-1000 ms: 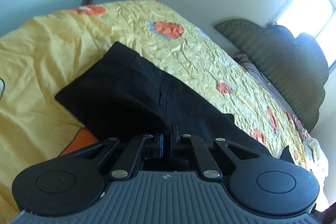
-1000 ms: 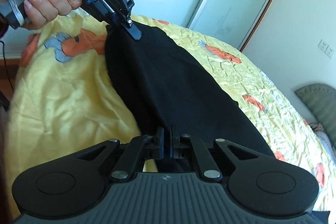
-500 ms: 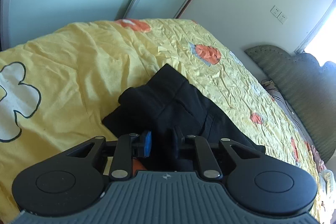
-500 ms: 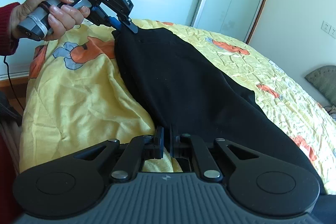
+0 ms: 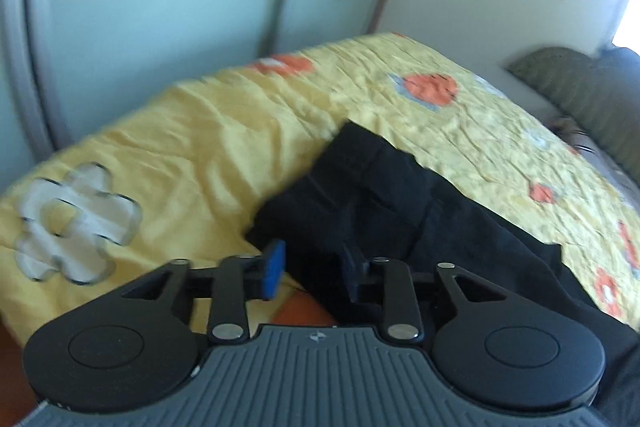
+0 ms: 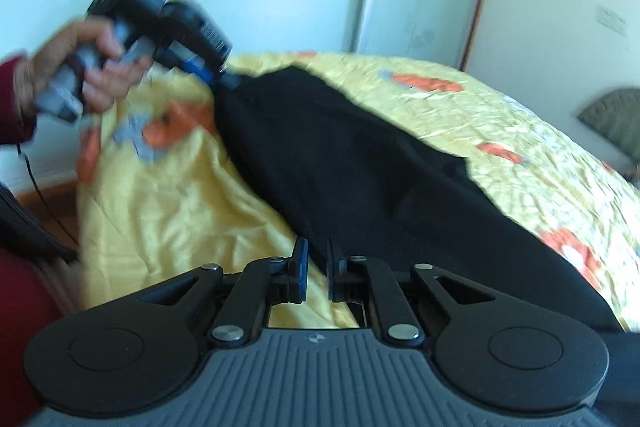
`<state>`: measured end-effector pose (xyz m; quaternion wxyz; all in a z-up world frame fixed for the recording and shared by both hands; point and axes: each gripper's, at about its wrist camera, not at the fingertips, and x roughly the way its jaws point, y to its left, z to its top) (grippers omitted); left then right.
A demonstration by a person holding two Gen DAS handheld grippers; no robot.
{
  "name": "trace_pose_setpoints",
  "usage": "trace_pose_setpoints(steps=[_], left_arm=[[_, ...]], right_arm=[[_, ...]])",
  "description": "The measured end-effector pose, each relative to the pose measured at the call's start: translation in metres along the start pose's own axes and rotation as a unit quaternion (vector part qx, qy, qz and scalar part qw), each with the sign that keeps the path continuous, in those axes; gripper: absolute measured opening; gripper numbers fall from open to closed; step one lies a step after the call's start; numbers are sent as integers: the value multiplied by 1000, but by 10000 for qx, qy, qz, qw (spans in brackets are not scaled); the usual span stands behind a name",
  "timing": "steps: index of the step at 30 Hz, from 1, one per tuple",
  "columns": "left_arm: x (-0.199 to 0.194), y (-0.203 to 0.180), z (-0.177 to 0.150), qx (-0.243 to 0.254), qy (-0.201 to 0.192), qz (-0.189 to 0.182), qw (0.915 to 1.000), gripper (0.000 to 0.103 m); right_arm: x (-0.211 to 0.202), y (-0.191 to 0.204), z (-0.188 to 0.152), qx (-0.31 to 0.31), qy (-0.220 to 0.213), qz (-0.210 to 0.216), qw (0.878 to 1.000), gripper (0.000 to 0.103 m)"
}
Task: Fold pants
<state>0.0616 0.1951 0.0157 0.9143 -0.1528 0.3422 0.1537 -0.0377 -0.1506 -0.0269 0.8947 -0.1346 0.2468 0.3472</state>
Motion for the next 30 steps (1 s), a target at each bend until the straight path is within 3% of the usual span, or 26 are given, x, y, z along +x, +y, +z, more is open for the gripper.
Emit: trace_pose_setpoints(steps=[2,3,6,8,10,12,15,17,19,20,22,24,28,30], left_arm=[[-18,-12,2,271,-373,286,9985,37],[-25,-20,3,367,-481,167,9980,37],[-30,-60,2,842,-247,-835,9926,40],[-23,-95,-7,1276,75,-1660,9778,42],[-14,-133,-23,1748,538,-2326,9552,42],[-7,-168,-42,2166,1035,-3032,9222,42],[-3,-214,-73,2762,1456,-3746,8731,44],[-3,-237,-94,3132,1524,-3878,8534,45],[0,-252,-110,3422,1550,-3973,8373,47],[2,-256,-116,3498,1597,-3962,8338,47],[14,-266,-125,3590,1642,-4027,8258,47],[17,-273,-132,3670,1557,-3983,8261,47],[10,-280,-138,3868,1289,-3979,8219,49],[9,-282,-141,3919,1233,-4011,8187,52]], right_arm=[[-17,-21,-4,426,-106,-316,9985,9],[-23,-32,-10,623,-99,-624,9961,9],[-39,-75,-39,1475,150,-1636,9753,9],[-53,-100,-63,2052,332,-2040,9567,9],[-62,-118,-88,2478,751,-2237,9396,9],[-84,-126,-101,2813,517,-2411,9274,10],[-107,-148,-97,3155,133,-2790,9069,11],[-112,-174,-87,3271,-190,-2966,8970,20],[-104,-207,-77,3360,-390,-3046,8904,49],[-95,-225,-72,3403,-407,-3071,8878,54],[-69,-263,-61,3428,-236,-3163,8842,55],[-41,-299,-57,3552,41,-3361,8723,55],[5,-365,-72,4187,737,-3858,8188,55],[13,-378,-81,4345,788,-4066,7998,55]])
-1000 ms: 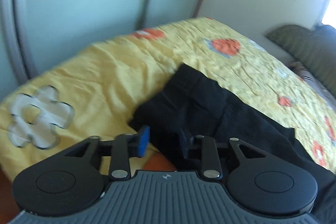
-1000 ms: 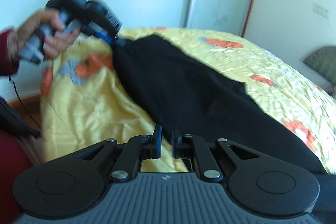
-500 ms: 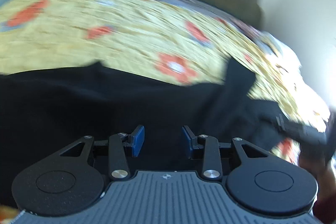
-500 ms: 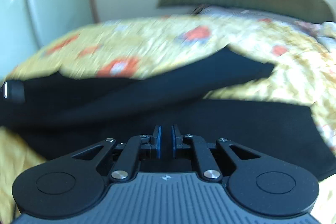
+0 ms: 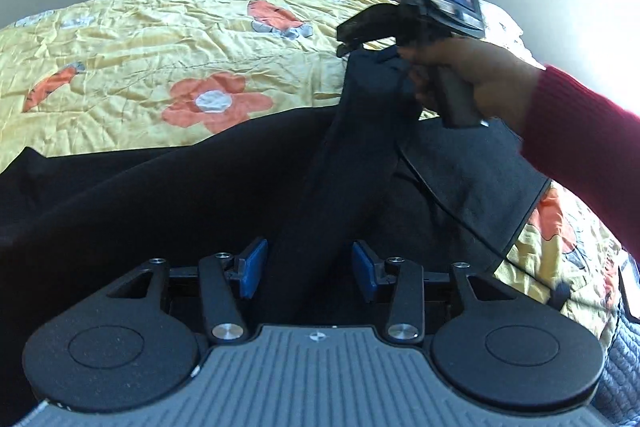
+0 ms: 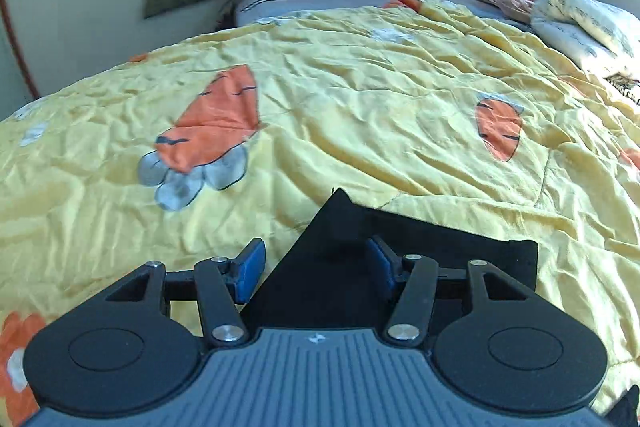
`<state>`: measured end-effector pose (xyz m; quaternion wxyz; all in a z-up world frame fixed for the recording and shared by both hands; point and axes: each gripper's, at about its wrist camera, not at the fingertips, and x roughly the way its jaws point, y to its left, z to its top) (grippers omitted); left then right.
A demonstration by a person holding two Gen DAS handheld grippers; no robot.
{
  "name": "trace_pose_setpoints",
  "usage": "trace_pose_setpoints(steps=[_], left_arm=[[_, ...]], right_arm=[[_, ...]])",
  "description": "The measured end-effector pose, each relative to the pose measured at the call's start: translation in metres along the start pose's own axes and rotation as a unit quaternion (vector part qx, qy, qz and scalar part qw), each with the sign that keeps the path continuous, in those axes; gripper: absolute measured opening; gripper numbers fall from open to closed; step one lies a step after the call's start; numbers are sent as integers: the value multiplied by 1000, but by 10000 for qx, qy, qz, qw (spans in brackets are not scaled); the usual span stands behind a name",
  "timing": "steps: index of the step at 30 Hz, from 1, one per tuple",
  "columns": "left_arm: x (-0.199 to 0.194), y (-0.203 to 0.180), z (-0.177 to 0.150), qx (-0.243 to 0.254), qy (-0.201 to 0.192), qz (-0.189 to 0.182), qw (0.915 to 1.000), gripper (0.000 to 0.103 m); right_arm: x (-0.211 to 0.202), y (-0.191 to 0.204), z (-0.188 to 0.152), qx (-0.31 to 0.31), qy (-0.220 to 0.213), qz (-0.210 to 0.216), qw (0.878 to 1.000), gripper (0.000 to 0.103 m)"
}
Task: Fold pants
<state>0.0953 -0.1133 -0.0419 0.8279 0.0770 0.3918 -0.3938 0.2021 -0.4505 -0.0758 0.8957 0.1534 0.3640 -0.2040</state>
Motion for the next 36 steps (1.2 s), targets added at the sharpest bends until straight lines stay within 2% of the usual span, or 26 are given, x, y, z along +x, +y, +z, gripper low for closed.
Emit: trace_pose_setpoints(steps=[1,2,3,4,6,11,14,17,20,22,24,26,27,28,29,30,31,34,35,36], left_arm=[[1,-2,1,42,-24,9,10000,53],[1,-4,2,81,-43,13,10000,53],[2,-6,3,117,-58,5,9999,53],[3,-7,3,152,-77,-5,9999,53],[2,-8,4,211,-157,-17,9997,53],[1,-14,2,432,-286,-34,9987,53],[2,-22,0,689,-335,48,9970,53],[6,-32,-1,975,-344,226,9944,53],[13,-39,-1,1137,-326,436,9920,53],[18,-41,1,1182,-311,544,9910,53],[20,-43,3,1201,-297,584,9906,53],[21,-45,4,1236,-285,619,9900,53],[21,-45,4,1252,-281,643,9896,53],[22,-45,5,1264,-275,663,9894,53],[23,-45,5,1274,-272,667,9892,53],[23,-46,5,1292,-272,666,9890,53],[24,-46,6,1314,-273,672,9887,53],[24,-49,4,1384,-304,705,9874,53],[24,-49,4,1395,-315,718,9871,53],[25,-49,4,1394,-313,733,9870,44]], right_arm=[[2,1,1,-50,-47,-63,10000,55],[2,3,3,-146,-98,-133,9998,48],[2,5,4,-274,-146,-219,9993,24],[1,6,3,-390,-172,-279,9987,14],[-9,-1,0,-338,-256,-193,9989,7],[-54,-50,-17,376,-639,125,9972,6],[-93,-91,-40,999,-843,418,9905,6],[-122,-127,-69,1501,-843,656,9829,6],[-133,-153,-94,1977,-727,854,9738,6],[-127,-166,-103,2323,-570,1269,9626,7],[-119,-170,-107,2601,-514,1435,9535,8],[-111,-171,-107,2766,-412,1532,9478,13],[-107,-170,-107,2871,-378,1551,9445,22],[-102,-171,-107,2998,-362,1605,9397,35],[-98,-173,-108,3149,-383,1723,9326,42],[-95,-175,-109,3305,-452,1877,9239,53],[-93,-175,-108,3413,-537,1968,9175,58],[-87,-171,-101,3413,-689,1946,9170,57],[-83,-170,-100,3400,-699,1952,9173,49],[-80,-170,-100,3439,-651,1893,9174,21]])
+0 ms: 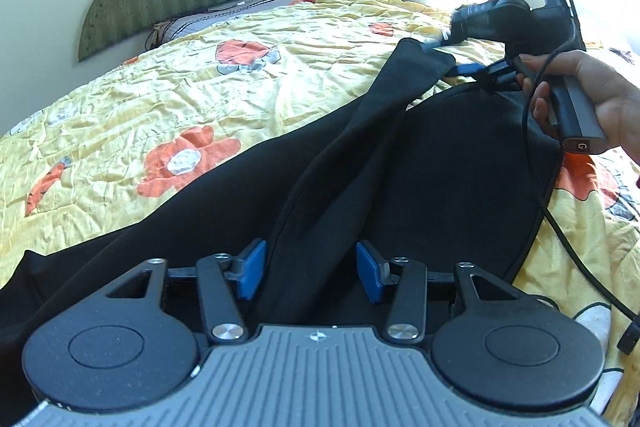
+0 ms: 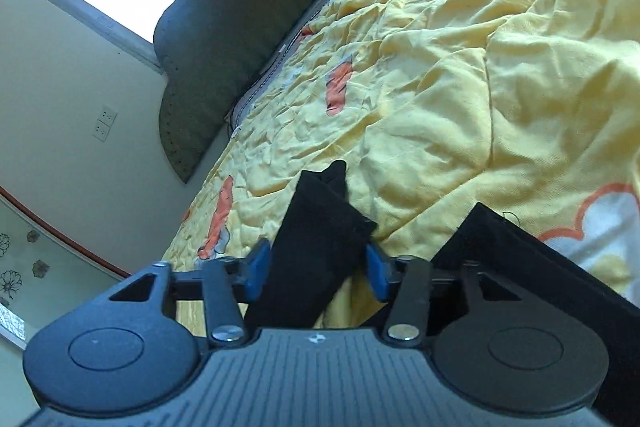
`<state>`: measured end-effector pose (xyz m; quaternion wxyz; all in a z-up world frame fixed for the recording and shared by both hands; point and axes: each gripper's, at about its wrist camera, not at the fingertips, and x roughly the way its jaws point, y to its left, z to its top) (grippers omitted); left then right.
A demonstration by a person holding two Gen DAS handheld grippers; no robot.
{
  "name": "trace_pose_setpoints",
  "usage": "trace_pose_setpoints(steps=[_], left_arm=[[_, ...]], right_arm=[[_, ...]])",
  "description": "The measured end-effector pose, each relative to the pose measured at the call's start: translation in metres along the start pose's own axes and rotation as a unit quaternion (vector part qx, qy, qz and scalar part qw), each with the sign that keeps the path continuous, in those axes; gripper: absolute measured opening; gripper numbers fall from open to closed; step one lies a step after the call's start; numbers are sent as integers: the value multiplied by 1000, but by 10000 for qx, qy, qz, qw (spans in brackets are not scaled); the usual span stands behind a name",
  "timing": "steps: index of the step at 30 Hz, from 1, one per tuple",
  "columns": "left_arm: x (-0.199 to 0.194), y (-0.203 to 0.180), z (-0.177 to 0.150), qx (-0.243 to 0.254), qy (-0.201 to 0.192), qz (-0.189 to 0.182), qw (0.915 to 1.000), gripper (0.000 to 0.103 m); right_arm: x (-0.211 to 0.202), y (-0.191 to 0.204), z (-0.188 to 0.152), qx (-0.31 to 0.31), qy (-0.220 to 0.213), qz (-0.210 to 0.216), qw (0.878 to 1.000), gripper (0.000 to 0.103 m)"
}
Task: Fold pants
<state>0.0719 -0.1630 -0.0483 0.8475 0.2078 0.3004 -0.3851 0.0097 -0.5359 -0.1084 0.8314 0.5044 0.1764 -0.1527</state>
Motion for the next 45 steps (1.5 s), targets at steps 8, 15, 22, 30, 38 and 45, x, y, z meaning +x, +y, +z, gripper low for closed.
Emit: trace_pose_setpoints(steps=[8,15,22,30,38,45], left_arm=[[-7,-5,-2,-18,-184,228,9996,12],[-22,-10,-2,174,-558,117,9982,38],[-35,-10,2,313,-915,37,9953,54],[-19,-16,5,489,-504,226,9973,5],[-65,-7,13,436,-1248,839,9877,6],[-47,-50,-28,1146,-741,291,9902,6]], right_arm=[[-26,23,14,-223,-294,430,9984,4],[-59,93,40,-1032,-635,1151,9859,4],[-89,75,43,-844,-805,1226,9856,4],[-80,63,49,-586,-654,1200,9889,4],[-131,55,34,-896,-1259,1745,9725,4],[-129,-62,-19,375,-451,-63,9983,4]])
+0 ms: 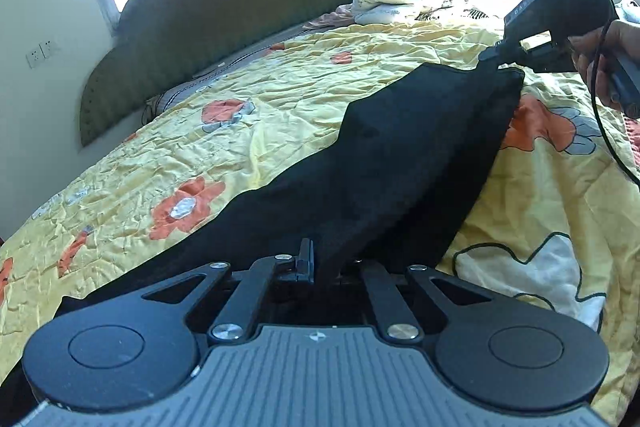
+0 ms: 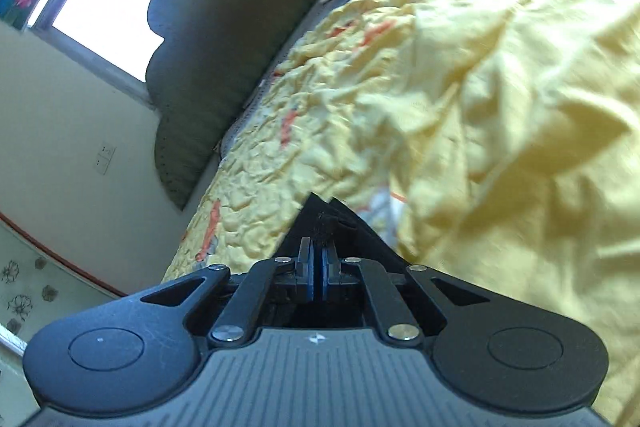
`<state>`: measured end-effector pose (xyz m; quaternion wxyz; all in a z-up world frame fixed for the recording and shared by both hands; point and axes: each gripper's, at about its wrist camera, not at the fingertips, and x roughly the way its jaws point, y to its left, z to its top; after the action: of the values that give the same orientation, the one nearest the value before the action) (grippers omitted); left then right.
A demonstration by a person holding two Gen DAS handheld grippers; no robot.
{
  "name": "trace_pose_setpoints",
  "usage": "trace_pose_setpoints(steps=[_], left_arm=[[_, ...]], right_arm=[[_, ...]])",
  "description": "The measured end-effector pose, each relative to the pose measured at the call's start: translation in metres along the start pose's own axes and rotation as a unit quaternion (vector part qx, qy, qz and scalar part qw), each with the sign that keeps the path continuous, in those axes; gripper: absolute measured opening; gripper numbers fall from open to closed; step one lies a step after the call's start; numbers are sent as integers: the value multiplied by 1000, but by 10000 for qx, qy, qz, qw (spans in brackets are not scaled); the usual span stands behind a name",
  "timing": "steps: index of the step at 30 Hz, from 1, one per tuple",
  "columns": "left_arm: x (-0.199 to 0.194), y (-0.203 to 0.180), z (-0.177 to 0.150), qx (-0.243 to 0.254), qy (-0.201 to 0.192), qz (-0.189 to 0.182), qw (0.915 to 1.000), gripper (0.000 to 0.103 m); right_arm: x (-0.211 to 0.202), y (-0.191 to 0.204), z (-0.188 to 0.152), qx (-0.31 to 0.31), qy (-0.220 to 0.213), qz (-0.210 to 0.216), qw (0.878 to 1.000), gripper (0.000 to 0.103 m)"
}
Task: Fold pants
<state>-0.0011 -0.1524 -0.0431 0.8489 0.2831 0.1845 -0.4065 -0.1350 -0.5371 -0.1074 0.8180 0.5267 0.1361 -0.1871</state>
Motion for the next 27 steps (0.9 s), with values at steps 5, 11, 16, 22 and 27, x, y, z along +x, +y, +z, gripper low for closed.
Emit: trace_pose_setpoints(steps=[5,11,16,22,27], left_arm=[[-8,11,6,-53,-49,-133,9999,6],[12,-14,-7,384,281,0,9989,7],[6,-12,-6,433,283,11,9987,31],[-16,14,-4,-128,468,-499,9976,47],[-36,68,-3,-899,581,-676,9920,57]], right_arm=[[-21,6,-5,-359,-175,-162,9991,4],[-12,14,-10,-1142,157,-878,9895,5],[-24,22,-12,-1338,-400,-1323,9813,20],[-4,111,-54,-3220,20,-500,9454,25],[56,181,-143,-4775,2250,852,8450,25]])
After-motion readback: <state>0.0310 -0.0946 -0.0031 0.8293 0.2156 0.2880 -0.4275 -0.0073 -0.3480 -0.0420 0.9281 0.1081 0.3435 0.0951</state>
